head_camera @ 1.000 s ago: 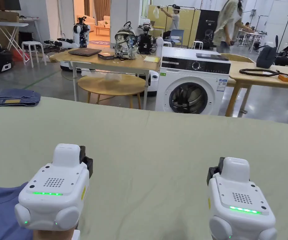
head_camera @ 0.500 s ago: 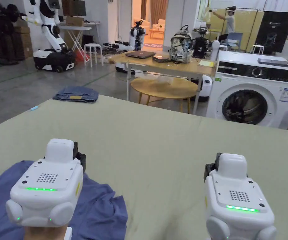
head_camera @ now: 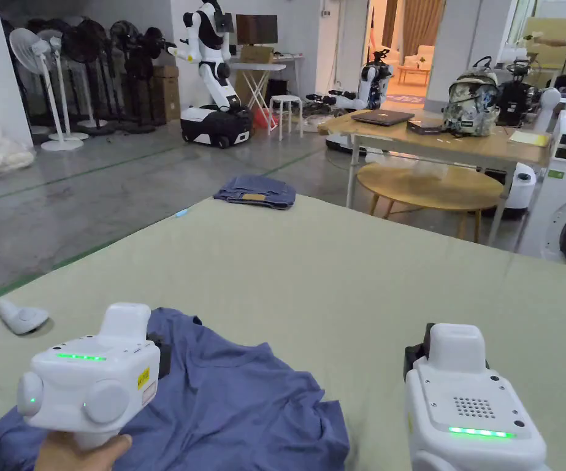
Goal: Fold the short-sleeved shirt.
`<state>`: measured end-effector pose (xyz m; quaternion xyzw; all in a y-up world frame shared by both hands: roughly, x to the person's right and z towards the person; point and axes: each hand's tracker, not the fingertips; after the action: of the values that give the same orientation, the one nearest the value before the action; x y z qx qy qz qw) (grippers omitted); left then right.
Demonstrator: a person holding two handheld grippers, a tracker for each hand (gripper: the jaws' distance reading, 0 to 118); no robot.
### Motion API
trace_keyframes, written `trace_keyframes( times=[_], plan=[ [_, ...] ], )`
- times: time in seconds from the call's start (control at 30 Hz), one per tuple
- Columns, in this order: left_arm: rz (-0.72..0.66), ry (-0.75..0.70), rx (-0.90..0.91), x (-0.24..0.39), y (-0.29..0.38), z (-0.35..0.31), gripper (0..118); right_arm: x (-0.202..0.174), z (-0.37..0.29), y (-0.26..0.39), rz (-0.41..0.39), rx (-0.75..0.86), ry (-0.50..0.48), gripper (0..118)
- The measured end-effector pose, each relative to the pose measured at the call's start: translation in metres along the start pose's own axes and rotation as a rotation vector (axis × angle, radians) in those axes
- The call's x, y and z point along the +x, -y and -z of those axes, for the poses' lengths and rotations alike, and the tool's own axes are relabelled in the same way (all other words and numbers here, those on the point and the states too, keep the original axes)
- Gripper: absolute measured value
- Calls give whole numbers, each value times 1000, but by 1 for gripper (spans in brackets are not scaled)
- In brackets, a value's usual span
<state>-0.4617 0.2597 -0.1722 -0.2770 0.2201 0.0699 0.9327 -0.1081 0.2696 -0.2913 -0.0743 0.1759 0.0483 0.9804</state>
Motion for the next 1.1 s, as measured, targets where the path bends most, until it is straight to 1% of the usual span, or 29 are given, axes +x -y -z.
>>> trace_keyframes(
  times=[0.07,0.1,0.13,0.17,0.2,0.23,0.27,0.3,0.33,0.4,0.5,0.53,0.57,0.6,0.63,0.67,0.77,0.83,0.87,0.9,1.07,1.1],
  plan=[
    [-29,36,-73,-11,3,15,0,-3,2,3,-10,-10,-4,0],
    [-40,48,-104,-15,3,23,7,-1,3,5,-11,-16,-6,0],
    [-61,65,-130,-20,3,33,19,-1,4,7,-11,-24,-6,0],
    [-89,81,-168,-21,4,38,38,0,5,8,-11,-31,-7,0],
    [-108,95,-201,-24,4,47,76,1,6,9,-12,-37,-6,0],
    [-134,119,-243,-26,4,59,76,4,7,12,-13,-44,-2,0],
    [-144,133,-285,-27,5,69,84,5,7,13,-15,-50,1,0],
    [-154,158,-331,-22,10,74,98,7,8,15,-18,-57,5,0],
    [-159,179,-358,-20,13,82,105,9,7,17,-20,-63,8,0],
    [-164,190,-418,-17,17,96,105,13,7,19,-27,-73,16,0],
    [-99,155,-509,-10,36,118,104,18,8,24,-29,-90,29,0],
    [-65,165,-540,-5,44,121,99,20,9,26,-29,-98,32,0],
    [-42,161,-555,-2,49,124,92,21,10,27,-30,-103,34,0],
    [13,101,-544,3,54,125,81,21,10,28,-31,-109,38,0],
    [74,56,-500,9,55,121,78,23,10,30,-31,-114,39,0],
    [82,64,-487,12,55,119,76,23,10,31,-31,-119,40,0],
    [71,51,-483,13,58,121,54,24,9,35,-33,-129,44,0],
    [68,50,-488,13,56,117,34,24,9,37,-33,-137,44,0],
    [58,54,-491,12,54,117,20,24,8,39,-33,-141,43,0],
    [56,55,-489,11,53,116,0,24,8,40,-34,-143,45,0],
    [36,88,-447,2,55,106,0,28,7,43,-24,-156,53,0],
    [11,94,-428,-2,53,105,0,29,7,43,-22,-157,58,0]
  ],
)
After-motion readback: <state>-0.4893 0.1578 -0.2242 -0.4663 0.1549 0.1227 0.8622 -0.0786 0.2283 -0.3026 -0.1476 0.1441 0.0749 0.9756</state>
